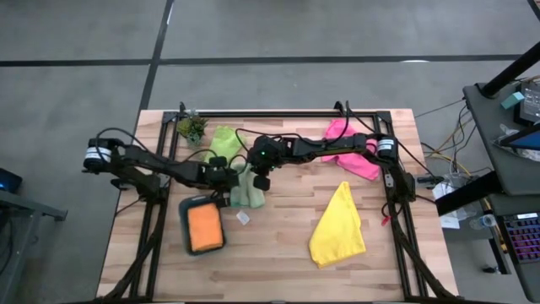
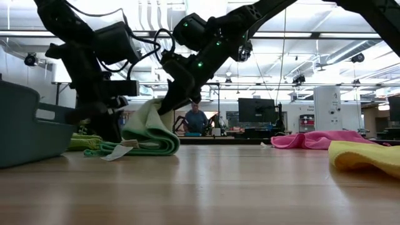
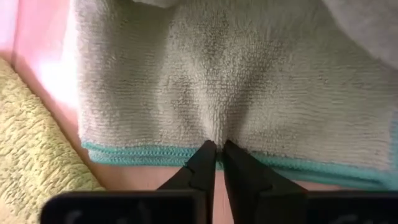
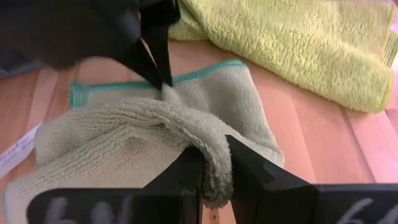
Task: Fold microfiber towels
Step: Fold the light green microfiber cloth
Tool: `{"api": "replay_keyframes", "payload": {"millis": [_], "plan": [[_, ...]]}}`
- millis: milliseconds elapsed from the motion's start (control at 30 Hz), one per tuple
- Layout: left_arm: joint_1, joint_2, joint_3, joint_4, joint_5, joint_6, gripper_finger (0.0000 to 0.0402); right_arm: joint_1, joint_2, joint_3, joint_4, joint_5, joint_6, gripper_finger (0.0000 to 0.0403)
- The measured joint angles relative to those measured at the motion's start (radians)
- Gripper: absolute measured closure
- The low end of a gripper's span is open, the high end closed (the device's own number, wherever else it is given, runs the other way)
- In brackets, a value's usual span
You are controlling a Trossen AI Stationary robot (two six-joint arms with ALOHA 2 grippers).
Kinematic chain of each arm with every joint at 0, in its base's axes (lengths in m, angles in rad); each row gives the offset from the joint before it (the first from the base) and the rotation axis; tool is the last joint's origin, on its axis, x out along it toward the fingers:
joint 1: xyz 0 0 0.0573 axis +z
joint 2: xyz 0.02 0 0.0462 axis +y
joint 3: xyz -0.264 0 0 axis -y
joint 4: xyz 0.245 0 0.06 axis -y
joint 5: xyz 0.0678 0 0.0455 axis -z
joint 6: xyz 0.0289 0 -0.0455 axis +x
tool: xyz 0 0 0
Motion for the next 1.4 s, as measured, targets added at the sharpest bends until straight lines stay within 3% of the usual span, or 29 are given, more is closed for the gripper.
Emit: {"api": "replay_keyframes", "payload": {"millis": [333,633,967,1133,1400], "plan": [[-0.001,-0.151,-0.002,-0.001,0.024,0.005,0.0396,0.002,-0.037,0.003,-0.054,-0.002,0.032,0.0360],[0.000,-0.347,-0.049,-0.065,-0.035,0.052,0.0396,0.002,-0.036,0.030,-0.002,0.000,0.044,0.0360],[-0.001,-0.384,-0.074,-0.036,0.088,-0.095,0.0394,0.002,-0.035,0.082,-0.090,-0.011,-0.016,0.0360],[0.000,-0.350,-0.076,-0.035,0.096,-0.135,0.0359,0.002,-0.035,0.105,-0.153,-0.055,-0.027,0.0360],[0.000,-0.319,-0.072,-0.035,0.102,-0.138,0.0250,0.000,-0.061,0.105,-0.274,-0.060,-0.043,0.0360]]}}
